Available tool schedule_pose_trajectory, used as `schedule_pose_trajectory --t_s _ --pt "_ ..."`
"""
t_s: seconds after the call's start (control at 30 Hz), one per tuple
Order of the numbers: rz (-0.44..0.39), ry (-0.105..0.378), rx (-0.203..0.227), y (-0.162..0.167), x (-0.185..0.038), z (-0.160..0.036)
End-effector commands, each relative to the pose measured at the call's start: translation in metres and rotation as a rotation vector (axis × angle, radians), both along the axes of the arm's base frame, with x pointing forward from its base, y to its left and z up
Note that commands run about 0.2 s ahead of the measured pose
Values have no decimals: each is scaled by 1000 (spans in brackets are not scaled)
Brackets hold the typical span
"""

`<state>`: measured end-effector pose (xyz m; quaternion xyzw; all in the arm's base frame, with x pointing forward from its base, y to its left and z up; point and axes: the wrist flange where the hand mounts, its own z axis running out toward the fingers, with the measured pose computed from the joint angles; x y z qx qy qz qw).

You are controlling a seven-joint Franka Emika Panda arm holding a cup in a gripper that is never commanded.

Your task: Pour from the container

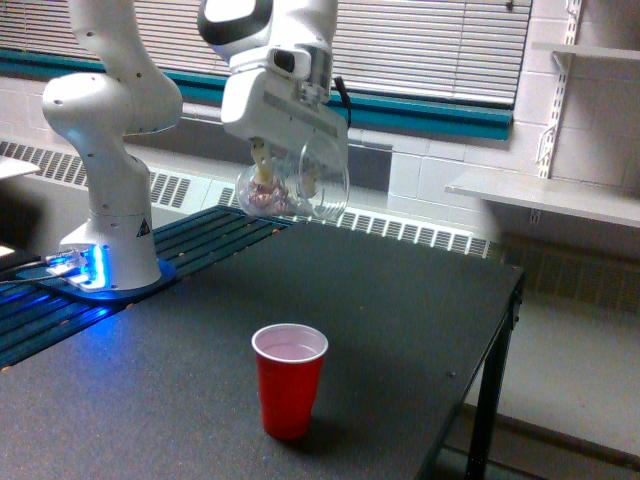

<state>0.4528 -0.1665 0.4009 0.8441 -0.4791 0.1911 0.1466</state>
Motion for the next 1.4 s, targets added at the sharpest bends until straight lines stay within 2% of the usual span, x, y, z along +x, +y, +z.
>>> schedule_pose_trajectory --t_s 0.03,0.4,0.63,1.1,1.4 --pt "-47 27 -3 -3 -2 -19" --pt "-30 105 -23 -1 -8 -41" --pt "-22 152 -12 6 -13 -52" --pt "6 213 -12 9 -22 -67" --pt "-4 237 -38 5 -21 -73"
